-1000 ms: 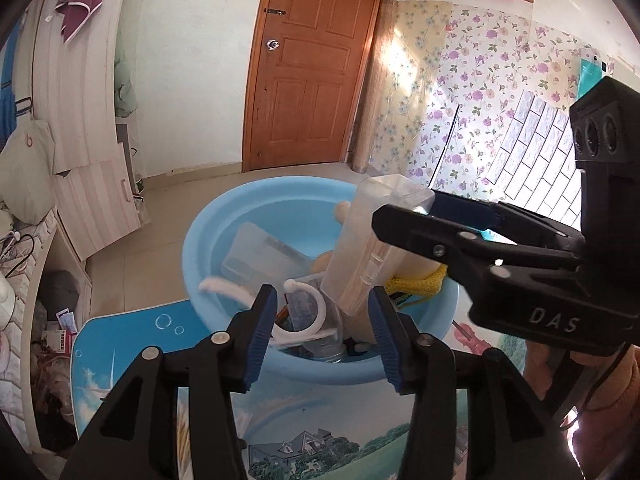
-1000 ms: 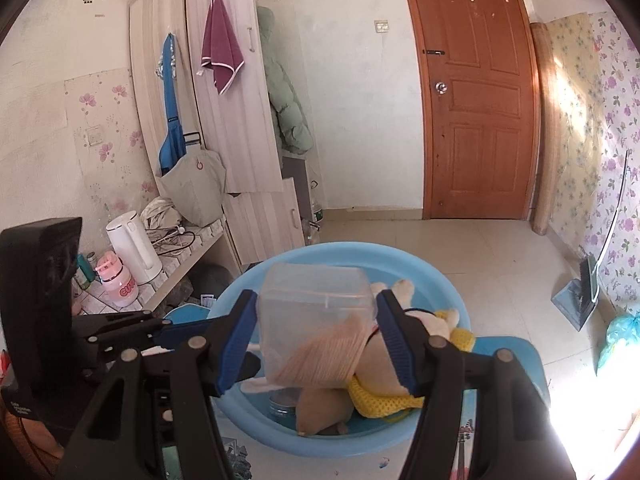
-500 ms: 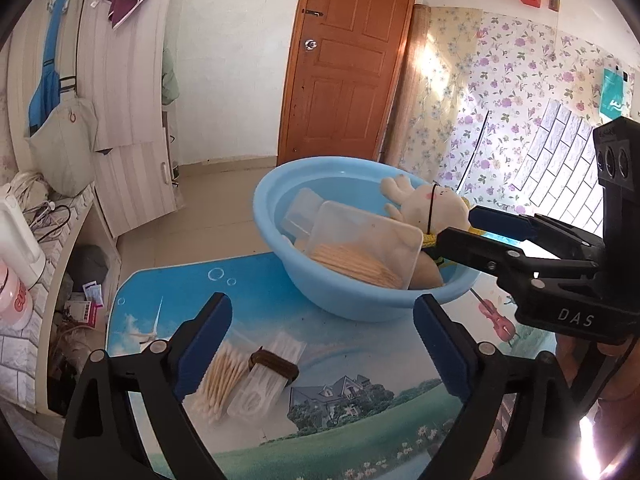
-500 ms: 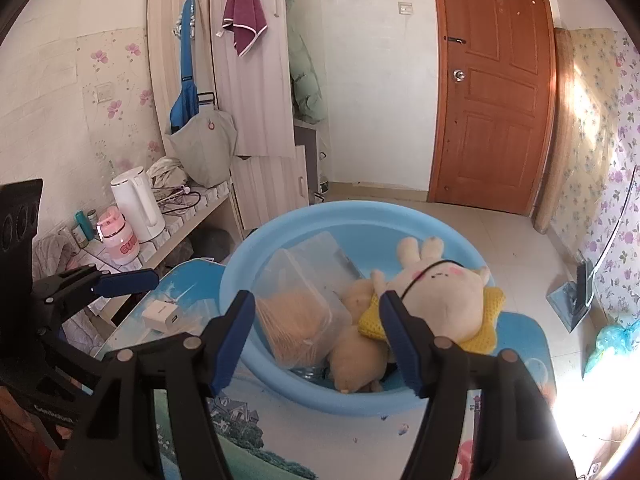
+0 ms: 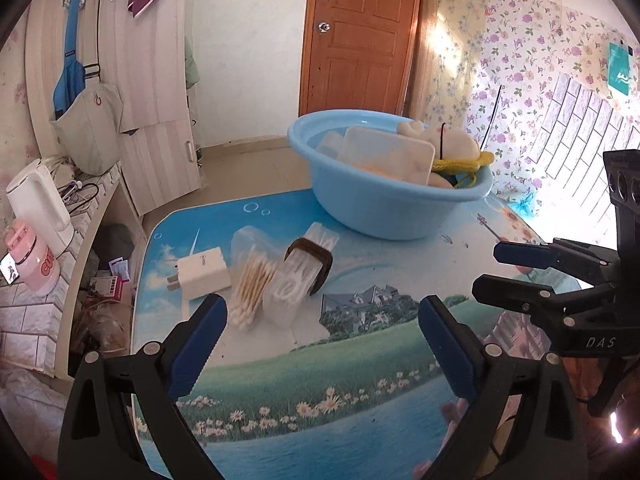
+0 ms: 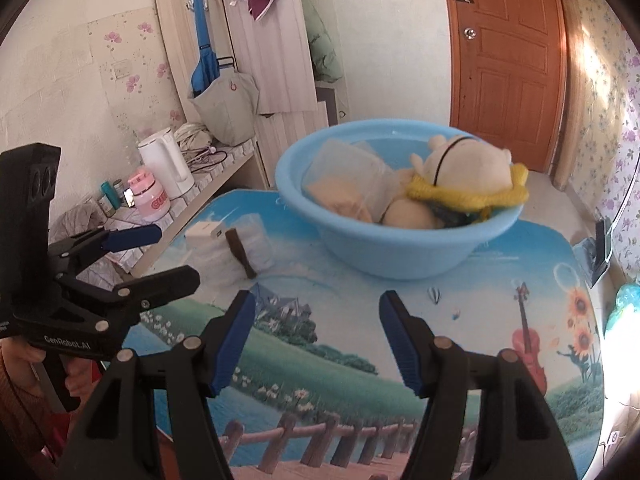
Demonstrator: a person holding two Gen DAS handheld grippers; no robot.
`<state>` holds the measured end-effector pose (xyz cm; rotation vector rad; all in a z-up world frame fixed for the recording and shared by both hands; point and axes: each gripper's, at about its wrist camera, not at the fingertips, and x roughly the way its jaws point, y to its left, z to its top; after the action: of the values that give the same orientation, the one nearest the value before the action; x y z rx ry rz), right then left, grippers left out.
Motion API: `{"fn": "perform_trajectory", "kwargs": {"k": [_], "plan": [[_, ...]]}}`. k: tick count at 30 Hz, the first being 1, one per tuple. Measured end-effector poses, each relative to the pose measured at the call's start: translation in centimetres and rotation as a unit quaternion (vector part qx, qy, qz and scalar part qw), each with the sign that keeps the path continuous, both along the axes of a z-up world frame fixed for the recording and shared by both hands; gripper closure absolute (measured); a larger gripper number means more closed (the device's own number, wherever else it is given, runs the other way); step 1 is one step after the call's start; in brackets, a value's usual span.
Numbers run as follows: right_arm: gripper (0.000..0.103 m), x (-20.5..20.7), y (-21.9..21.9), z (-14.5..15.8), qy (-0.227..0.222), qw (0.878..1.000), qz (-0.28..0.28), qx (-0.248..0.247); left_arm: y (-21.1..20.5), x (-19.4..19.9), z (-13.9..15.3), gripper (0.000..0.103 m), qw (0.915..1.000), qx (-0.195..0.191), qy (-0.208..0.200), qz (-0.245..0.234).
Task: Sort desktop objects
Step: 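Move both tools back over the table toward the cotton-swab packs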
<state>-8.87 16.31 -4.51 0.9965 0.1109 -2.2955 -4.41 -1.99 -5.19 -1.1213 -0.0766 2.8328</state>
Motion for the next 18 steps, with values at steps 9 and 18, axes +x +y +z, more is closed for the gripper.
{"fn": "perform_trajectory", "kwargs": {"k": [9, 18], "plan": [[0.039, 0.5, 1.0, -3.8, -0.063, 0.998, -0.019, 0.001, -2.2, 1.7, -2.5, 0.007, 0.9991, 0.016, -0.037, 0.012], [0.039, -0.3, 1.5, -4.6, -0.077, 0.996, -0.037, -0.003, -4.7, 1.0, -3.6, 0.006, 0.9978, 0.022, -0.052, 0.036]]}}
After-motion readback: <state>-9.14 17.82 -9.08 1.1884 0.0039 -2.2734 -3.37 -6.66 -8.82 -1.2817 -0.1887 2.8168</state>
